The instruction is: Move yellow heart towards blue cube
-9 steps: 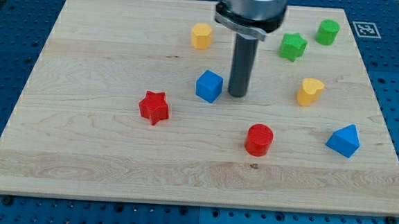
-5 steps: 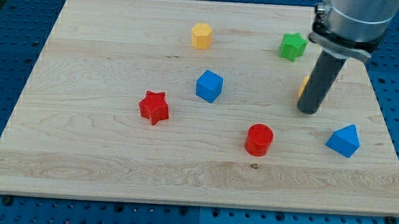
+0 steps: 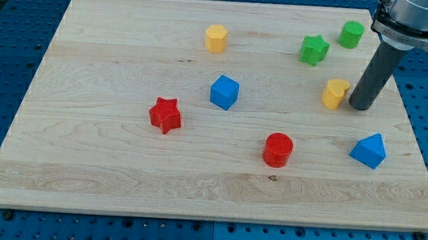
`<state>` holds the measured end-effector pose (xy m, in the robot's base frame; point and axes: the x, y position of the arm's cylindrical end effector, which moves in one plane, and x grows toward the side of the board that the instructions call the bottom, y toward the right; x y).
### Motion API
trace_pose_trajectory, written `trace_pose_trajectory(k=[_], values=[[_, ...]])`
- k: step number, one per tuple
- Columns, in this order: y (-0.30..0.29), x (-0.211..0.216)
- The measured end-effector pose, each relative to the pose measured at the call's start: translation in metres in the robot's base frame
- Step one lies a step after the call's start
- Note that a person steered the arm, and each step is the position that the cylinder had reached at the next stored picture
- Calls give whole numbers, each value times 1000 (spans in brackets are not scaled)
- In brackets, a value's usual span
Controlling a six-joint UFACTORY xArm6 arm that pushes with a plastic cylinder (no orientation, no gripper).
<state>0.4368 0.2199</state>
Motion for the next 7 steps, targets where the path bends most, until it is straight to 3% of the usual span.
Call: trace_pose_trajectory(k=[2,4,7], values=[[-43,-19],[-43,-45],[-125,-29]])
